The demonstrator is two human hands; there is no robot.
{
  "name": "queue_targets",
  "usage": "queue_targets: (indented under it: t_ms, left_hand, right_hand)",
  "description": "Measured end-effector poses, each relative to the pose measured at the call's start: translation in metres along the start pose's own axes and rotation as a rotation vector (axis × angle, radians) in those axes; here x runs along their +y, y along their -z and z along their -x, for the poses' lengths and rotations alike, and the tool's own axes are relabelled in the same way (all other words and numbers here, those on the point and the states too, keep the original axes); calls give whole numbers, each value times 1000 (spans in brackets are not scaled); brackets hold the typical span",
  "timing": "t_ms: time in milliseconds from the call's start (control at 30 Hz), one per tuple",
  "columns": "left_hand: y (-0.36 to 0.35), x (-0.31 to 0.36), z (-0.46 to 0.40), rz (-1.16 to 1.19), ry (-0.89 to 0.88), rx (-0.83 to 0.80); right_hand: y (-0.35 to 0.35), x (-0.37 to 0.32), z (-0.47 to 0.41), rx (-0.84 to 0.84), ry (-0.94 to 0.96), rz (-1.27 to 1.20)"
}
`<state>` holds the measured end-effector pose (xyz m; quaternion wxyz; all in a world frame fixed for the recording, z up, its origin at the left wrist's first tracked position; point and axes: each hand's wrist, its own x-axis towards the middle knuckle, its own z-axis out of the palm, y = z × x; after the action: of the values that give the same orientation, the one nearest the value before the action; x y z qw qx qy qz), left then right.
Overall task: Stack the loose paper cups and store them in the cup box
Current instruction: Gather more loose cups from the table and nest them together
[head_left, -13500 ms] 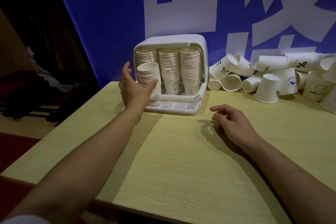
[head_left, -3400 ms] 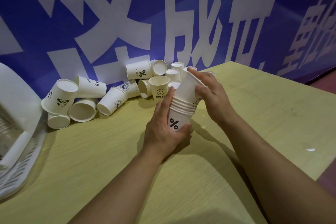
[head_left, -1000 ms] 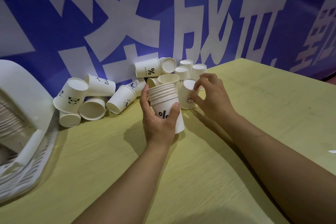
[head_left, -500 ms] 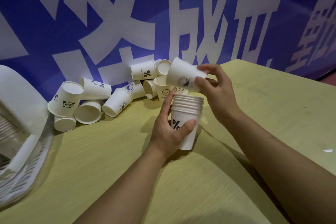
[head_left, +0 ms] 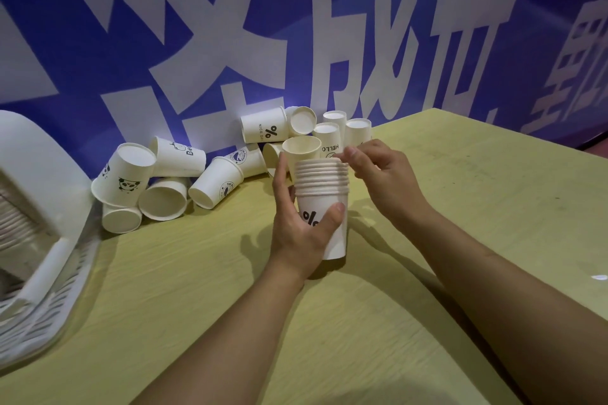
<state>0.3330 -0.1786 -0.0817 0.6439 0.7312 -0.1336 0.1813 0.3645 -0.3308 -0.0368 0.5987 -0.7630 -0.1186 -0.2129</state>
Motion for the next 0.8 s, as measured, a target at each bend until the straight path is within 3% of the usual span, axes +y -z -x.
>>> queue_targets:
  t_ms: [100, 233, 467, 567, 800]
  left_hand:
    - [1, -2, -4, 27, -7, 64]
    - [2, -6, -9, 87, 32, 197]
    - [1, -4, -9, 78, 20, 190]
    - [2, -5, -9, 72, 14, 161]
    - [3, -2, -6, 45, 16, 94]
  right_hand:
    - [-3, 8, -2, 35, 19, 87]
    - [2, 31, -33, 181, -69, 409]
    - [10, 66, -90, 31, -194, 801]
    - [14, 77, -99, 39, -176, 829]
    - [27, 66, -83, 289, -46, 613]
